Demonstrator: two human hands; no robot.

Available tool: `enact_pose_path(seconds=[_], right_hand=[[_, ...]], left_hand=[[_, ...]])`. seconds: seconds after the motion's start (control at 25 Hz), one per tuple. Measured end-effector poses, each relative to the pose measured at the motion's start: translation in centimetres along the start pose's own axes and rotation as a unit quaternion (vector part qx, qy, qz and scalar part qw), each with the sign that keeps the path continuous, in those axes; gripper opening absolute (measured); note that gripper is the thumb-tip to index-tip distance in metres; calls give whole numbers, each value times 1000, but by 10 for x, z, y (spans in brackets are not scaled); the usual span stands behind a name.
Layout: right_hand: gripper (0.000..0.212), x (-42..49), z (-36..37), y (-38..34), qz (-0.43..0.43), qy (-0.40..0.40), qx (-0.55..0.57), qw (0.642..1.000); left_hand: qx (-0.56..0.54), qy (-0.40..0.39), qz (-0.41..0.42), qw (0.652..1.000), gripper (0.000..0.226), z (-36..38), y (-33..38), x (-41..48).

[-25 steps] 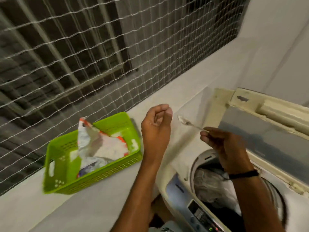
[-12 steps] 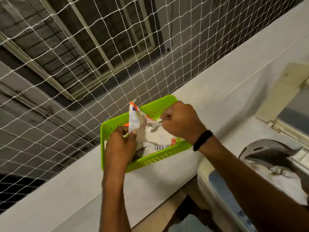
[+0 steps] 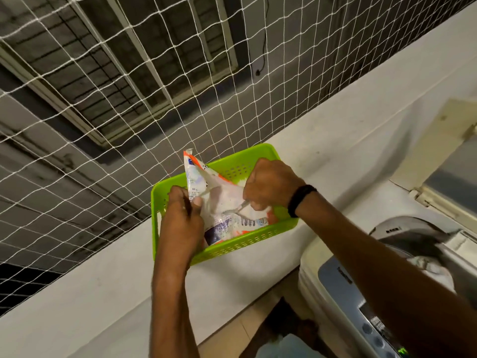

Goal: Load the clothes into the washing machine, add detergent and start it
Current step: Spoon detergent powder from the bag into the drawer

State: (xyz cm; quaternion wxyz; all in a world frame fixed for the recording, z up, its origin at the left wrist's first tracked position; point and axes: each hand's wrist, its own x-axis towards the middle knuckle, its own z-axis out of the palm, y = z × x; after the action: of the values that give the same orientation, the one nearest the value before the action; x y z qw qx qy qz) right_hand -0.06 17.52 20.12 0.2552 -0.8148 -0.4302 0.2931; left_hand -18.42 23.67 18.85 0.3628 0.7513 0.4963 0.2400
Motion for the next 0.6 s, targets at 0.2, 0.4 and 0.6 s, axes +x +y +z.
enact_pose_path(seconds=[0.2, 0.4, 0.6], right_hand=[[31, -11, 4, -1, 86, -125, 270, 951], [28, -22, 11, 0, 98, -66, 377, 919], [26, -26, 1, 6, 107, 45, 342, 933]], left_hand=[[31, -3, 20, 999, 12, 1, 3, -3], [46, -13, 21, 999, 18, 0, 4, -5], [79, 8, -2, 997, 11, 1, 5, -3]])
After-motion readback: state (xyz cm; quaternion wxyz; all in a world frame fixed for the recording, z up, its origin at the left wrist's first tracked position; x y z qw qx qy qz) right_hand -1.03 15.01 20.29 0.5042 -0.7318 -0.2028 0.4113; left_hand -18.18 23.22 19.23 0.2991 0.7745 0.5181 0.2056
